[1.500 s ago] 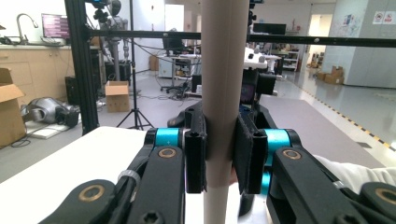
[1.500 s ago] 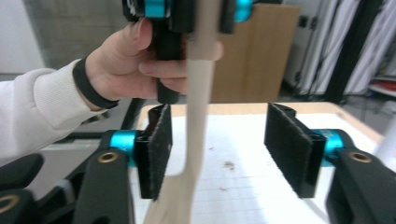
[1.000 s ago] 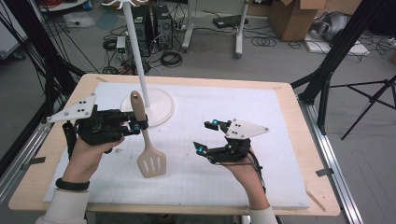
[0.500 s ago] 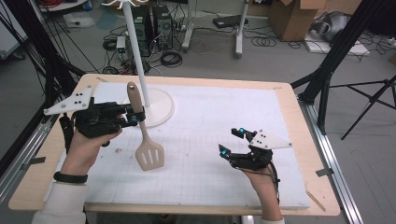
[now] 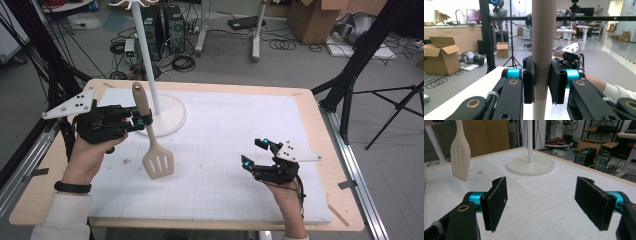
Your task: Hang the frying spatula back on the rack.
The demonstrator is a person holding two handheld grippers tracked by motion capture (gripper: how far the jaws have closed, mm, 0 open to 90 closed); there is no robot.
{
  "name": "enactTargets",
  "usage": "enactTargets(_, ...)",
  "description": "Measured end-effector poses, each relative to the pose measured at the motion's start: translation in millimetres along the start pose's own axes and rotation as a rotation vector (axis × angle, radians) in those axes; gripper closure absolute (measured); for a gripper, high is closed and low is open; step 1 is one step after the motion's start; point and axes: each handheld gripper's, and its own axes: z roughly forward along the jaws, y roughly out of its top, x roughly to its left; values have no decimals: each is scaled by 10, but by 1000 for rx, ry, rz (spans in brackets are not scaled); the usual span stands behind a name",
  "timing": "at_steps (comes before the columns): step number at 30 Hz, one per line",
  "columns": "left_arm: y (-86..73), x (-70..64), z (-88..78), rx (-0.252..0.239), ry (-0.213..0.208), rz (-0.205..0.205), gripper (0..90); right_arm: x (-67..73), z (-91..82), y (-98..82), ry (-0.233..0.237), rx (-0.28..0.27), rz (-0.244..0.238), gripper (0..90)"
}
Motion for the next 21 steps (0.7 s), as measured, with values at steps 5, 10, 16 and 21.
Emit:
enactTargets(5, 10, 1, 2, 3, 7, 4, 758, -4, -16, 3, 3, -9, -2, 252)
enactTargets(10, 37, 26, -3, 14, 15, 6, 758, -9, -31, 11, 3, -17, -3, 252)
enactTargets(16, 111, 109, -6, 18, 21, 4, 758, -17, -40, 6, 3, -17, -2, 254)
enactTargets(21, 218, 223, -5, 33, 31, 4, 758, -29, -46, 0, 2, -15, 1, 254)
